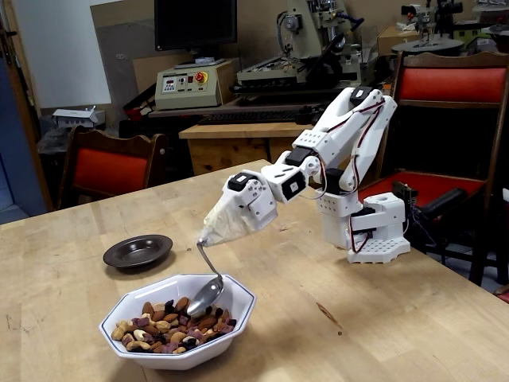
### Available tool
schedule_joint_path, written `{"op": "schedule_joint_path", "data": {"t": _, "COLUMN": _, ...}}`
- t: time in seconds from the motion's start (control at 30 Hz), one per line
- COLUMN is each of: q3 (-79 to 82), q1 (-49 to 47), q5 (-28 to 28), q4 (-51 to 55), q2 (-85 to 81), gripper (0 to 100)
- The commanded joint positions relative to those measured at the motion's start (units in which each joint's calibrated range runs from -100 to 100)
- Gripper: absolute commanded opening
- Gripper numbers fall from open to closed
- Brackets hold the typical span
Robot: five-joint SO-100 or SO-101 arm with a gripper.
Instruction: Use spoon to take food
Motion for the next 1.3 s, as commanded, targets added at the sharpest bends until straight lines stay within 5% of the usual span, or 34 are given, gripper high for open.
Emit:
{"op": "schedule_joint_path", "data": {"t": 0.0, "q3": -0.2, "q1": 0.1, "q5": 0.2, "q4": 0.0, "q2": -2.2, "gripper": 4}}
{"op": "schedule_joint_path", "data": {"t": 1.27, "q3": 2.4, "q1": -0.5, "q5": 0.2, "q4": -0.6, "q2": 1.8, "gripper": 4}}
